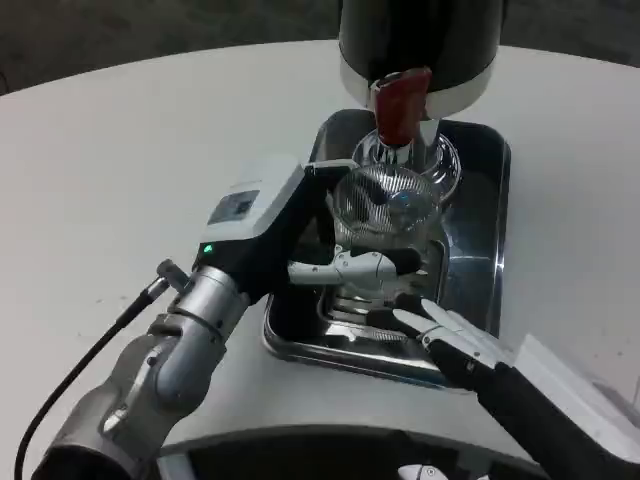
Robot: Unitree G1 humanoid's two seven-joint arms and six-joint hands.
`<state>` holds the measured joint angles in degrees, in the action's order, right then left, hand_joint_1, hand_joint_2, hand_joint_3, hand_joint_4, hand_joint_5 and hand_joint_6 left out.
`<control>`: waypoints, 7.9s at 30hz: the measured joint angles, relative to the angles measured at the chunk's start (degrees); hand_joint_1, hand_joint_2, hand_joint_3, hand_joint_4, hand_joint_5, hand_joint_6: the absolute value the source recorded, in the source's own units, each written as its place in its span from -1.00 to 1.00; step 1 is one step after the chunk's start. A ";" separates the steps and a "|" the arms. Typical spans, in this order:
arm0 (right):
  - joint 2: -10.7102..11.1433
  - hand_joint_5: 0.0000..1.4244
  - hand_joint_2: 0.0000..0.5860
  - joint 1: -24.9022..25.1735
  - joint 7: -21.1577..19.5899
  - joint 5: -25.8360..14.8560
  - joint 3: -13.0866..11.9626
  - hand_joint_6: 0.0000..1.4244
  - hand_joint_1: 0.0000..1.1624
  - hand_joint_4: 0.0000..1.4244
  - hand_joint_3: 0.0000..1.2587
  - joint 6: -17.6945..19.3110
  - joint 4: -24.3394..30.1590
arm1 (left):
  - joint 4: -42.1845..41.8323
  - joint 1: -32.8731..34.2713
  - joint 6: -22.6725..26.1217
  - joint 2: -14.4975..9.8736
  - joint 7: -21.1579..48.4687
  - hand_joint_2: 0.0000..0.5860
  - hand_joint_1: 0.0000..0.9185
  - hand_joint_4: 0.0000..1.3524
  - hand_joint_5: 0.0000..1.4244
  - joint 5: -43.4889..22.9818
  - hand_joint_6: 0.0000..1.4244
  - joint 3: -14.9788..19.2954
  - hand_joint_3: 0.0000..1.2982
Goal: Grasp the cup under the faucet to collect the drink, then remove the cup.
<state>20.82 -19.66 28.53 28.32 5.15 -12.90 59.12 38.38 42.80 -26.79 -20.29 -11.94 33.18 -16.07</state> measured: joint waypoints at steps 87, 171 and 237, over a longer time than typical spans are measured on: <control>-0.21 -1.00 0.54 -0.31 -2.14 -0.96 0.39 -1.00 0.16 -0.96 -0.79 1.43 -0.40 | -40.81 -6.77 27.93 -6.11 38.56 -0.85 -1.00 -0.77 -0.67 -59.98 -0.74 24.04 -0.58; -0.89 -1.00 0.54 1.54 -2.54 -1.08 1.02 -1.00 0.16 -0.94 -0.79 0.85 -1.71 | -29.73 0.11 22.61 0.36 54.72 -0.85 -1.00 -0.88 -0.75 -50.35 -0.87 16.32 -0.65; -1.46 -1.00 0.54 0.91 -3.86 -0.86 1.60 -1.00 0.16 -0.94 -0.77 0.47 -1.74 | -26.63 0.88 4.37 -5.65 52.67 -0.79 -1.00 -0.86 -0.79 -39.05 -0.94 10.35 -0.54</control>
<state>19.36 -18.75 24.67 27.46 6.75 -12.43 57.39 11.75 43.69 -22.41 -25.94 40.72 -5.87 -5.72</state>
